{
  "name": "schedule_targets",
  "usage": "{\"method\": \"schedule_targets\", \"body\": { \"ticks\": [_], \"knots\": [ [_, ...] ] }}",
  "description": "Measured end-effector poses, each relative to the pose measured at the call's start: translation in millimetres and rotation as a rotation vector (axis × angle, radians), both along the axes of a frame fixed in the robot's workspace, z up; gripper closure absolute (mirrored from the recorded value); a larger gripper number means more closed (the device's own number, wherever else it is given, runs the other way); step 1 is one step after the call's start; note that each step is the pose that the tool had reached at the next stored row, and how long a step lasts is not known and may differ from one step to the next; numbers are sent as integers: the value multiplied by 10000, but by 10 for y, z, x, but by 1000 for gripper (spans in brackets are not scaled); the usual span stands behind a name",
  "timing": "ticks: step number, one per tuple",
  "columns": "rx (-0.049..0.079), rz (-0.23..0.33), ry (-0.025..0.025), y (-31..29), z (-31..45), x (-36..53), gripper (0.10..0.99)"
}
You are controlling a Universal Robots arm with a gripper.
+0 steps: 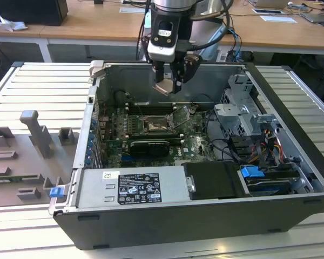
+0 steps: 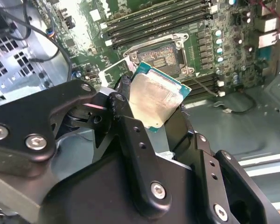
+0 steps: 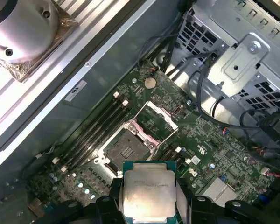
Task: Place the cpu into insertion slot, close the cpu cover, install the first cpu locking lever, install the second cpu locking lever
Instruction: 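Place the cpu into insertion slot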
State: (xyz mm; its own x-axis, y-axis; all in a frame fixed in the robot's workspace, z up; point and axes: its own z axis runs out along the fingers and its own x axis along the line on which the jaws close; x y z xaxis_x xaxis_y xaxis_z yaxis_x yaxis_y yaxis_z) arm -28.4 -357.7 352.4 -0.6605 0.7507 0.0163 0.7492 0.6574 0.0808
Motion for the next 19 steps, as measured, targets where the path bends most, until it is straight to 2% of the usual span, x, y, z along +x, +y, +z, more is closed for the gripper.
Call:
{"method": "schedule_targets", "body": {
  "ticks": [5,13,19],
  "knots": [
    [-3,-759,0,0,-10,0,549],
    [-14,-2341,-1,0,-37,1,549],
    [-20,-3127,-1,1,-58,1,549]
  ]
}}
